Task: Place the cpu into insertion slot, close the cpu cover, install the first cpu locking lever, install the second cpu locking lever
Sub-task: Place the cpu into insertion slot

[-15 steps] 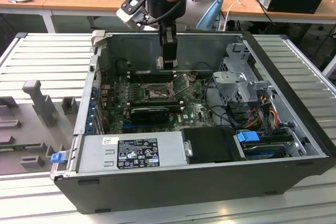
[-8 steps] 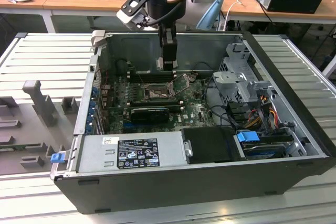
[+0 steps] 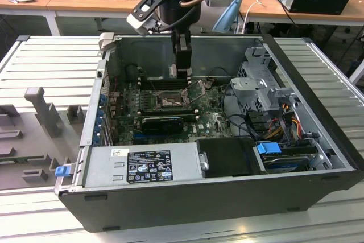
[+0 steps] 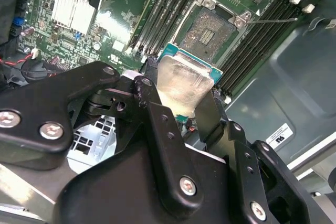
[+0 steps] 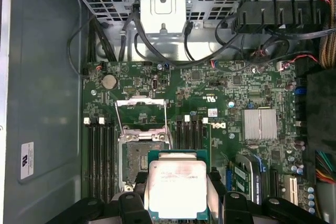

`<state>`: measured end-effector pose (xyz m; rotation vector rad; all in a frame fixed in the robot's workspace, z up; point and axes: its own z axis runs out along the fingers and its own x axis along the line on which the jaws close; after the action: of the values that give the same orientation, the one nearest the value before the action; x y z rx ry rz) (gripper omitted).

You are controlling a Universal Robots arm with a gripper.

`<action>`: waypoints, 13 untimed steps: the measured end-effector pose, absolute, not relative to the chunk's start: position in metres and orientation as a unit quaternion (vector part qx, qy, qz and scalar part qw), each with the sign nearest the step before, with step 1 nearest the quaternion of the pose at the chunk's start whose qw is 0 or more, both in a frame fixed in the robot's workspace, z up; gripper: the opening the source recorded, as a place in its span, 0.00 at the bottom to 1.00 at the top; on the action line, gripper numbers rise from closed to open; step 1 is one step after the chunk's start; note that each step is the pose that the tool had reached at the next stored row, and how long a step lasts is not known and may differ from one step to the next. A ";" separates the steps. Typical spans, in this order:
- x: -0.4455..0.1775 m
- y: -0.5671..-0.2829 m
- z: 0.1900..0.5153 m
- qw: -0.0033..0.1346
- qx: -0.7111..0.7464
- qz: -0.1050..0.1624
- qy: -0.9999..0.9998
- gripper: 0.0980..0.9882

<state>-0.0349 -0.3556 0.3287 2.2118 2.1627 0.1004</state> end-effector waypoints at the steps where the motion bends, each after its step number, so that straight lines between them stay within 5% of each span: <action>1: -0.035 -0.356 0.328 0.023 0.714 0.032 0.699 0.48; 13: -0.035 -0.356 0.316 0.023 0.715 0.032 0.698 0.48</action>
<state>-0.0349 -0.3556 0.3158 2.2123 2.1624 0.0999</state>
